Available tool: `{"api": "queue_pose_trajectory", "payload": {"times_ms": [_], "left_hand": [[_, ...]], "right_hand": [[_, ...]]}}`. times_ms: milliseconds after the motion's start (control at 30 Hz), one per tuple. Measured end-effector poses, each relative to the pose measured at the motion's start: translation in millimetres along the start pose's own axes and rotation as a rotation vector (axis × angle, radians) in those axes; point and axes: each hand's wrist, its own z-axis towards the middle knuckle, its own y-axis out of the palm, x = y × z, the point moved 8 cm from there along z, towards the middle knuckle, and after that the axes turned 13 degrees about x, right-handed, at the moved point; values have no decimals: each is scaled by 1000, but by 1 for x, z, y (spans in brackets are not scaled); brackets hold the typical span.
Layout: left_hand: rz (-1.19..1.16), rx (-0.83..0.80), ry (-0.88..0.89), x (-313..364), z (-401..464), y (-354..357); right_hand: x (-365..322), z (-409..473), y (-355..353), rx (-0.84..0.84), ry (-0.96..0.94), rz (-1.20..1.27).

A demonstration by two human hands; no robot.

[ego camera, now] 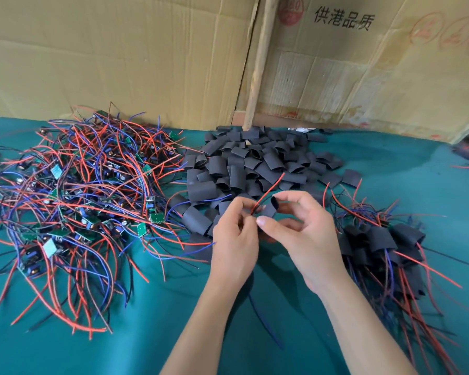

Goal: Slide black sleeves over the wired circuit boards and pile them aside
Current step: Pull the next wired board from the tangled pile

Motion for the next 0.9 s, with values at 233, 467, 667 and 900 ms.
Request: {"api": "queue_pose_trajectory", "payload": {"times_ms": [233, 467, 667, 900], "left_hand": [[-91, -18, -102, -1, -3, 3], [67, -91, 16, 7, -10, 9], [185, -36, 355, 30, -16, 8], [293, 55, 539, 41, -18, 3]], "right_hand": [[2, 7, -16, 121, 122, 251], [-5, 8, -22, 170, 130, 321], [-3, 8, -22, 175, 134, 296], [-3, 7, -16, 81, 42, 134]]}}
